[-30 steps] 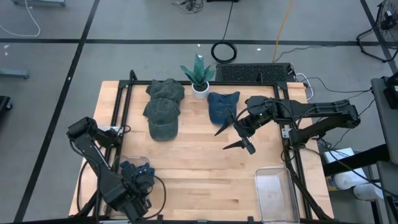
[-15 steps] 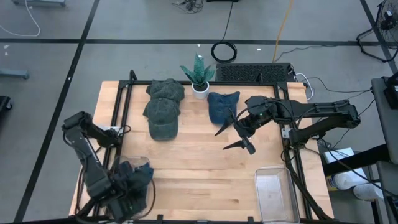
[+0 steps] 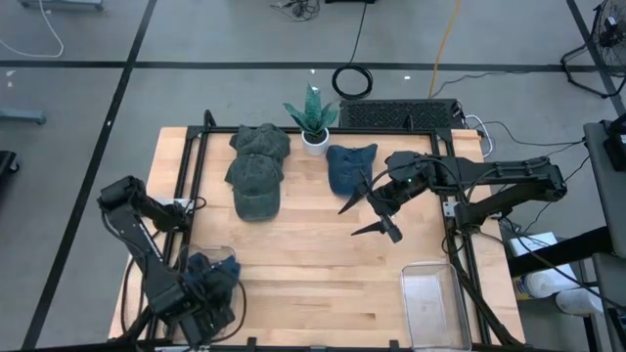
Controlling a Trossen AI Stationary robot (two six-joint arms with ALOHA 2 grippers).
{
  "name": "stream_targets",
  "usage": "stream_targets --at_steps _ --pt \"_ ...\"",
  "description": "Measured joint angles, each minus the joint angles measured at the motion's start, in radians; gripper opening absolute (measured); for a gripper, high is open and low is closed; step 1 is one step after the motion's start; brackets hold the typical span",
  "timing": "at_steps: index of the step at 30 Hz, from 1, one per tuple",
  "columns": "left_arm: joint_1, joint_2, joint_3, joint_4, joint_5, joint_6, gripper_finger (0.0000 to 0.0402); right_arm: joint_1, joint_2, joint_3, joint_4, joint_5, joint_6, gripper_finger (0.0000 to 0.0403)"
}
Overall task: Pick & Place hat
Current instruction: Put the bottom blue cap into the left transparent bin
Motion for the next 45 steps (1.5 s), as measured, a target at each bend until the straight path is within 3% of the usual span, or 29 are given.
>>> stream_targets --at_steps 10,19,24,33,38,45 --pt "0.000 0.000 -0.163 0.016 0.088 -0.126 0.0136 0.000 0.000 0.000 0.000 0.000 -0.002 0.0254" --pt "0.004 0.000 -0.258 0.175 0.082 -0.056 0.0136 0.000 0.000 0.000 -0.002 0.000 -0.002 0.0254" --pt "0.026 -0.013 -0.228 0.098 0.140 -0.034 0.0136 0.000 0.000 0.000 -0.001 0.000 -0.001 0.0254" --pt "0.057 -0.023 -0.028 -0.151 0.139 -0.017 0.0136 0.000 0.000 0.000 0.000 0.000 -0.002 0.0254" --pt "0.041 -0.024 0.050 -0.159 0.263 -0.205 0.0136 0.000 0.000 0.000 0.000 0.000 0.000 0.0254" --pt "-0.039 -0.024 -0.007 -0.165 0.475 -0.620 0.0136 0.000 0.000 0.000 -0.001 0.000 0.001 0.0254"
